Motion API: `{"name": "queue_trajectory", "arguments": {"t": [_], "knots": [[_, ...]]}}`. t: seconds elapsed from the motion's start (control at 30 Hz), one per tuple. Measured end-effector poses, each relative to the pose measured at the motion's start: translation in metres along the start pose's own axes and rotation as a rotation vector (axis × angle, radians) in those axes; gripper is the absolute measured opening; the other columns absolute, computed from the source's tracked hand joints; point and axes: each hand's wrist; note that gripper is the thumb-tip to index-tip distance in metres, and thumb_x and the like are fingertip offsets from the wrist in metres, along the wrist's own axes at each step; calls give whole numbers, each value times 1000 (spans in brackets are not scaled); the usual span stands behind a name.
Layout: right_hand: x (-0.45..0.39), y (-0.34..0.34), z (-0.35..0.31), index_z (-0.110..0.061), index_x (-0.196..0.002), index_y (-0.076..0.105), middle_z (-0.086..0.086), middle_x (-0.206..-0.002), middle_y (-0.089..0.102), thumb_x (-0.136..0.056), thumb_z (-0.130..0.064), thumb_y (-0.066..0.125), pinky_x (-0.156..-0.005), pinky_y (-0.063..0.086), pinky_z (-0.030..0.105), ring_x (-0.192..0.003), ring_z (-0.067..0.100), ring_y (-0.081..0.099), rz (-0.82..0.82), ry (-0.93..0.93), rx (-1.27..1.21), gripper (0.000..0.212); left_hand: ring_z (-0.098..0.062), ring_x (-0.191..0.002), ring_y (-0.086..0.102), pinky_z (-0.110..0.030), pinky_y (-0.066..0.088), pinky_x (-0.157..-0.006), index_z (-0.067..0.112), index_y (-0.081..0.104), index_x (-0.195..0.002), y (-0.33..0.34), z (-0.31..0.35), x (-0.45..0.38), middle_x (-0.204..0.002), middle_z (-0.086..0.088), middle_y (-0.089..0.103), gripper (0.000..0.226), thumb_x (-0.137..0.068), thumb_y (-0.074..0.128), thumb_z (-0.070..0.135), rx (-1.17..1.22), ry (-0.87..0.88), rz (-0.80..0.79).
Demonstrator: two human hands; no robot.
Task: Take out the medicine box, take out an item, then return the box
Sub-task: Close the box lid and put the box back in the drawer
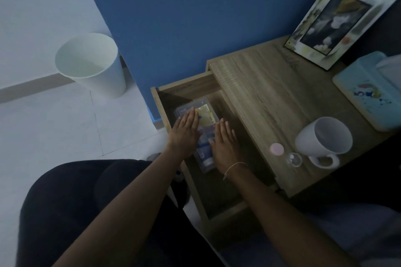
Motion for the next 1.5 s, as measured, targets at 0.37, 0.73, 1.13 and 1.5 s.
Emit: {"name": "queue_trajectory", "arguments": {"t": [0.37, 0.73, 1.13, 1.5], "knots": [[-93, -105, 51, -8, -151, 12, 10, -161, 12, -101, -32, 19, -121, 2, 41, -149, 23, 3, 148, 37, 204, 55, -31, -148, -1, -43, 4, -121, 1, 1, -149, -14, -31, -10, -160, -19, 0, 65, -101, 27, 34, 389, -488, 448], [-107, -91, 76, -13, -151, 13, 2, -161, 14, -98, -38, 14, -121, 2, 38, -149, 15, 5, 156, 3, 139, 59, -22, -148, 7, -34, 10, -120, 12, 1, -150, -2, -23, -30, -161, -8, 4, 62, -100, 28, 37, 857, -484, 558], [-106, -88, 78, -13, -151, 14, 2, -161, 15, -100, -34, 19, -122, 5, 40, -149, 14, 5, 182, -5, 131, 56, -33, -137, 36, -49, 30, -114, 21, 5, -151, -14, 19, -68, -155, -11, 29, 55, -101, 27, 27, 1106, -365, 362], [-104, -91, 75, -14, -152, 13, 0, -161, 12, -100, -35, 18, -122, 2, 37, -149, 13, 3, 170, 10, 127, 56, -22, -139, 35, -29, 25, -111, 19, 38, -144, -18, 51, -90, -150, -4, 40, 47, -99, 23, 20, 1137, -336, 237]]}}
Point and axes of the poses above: each hand's wrist, its own x-axis away from the middle knuckle, its own y-axis out of the palm, z = x × y
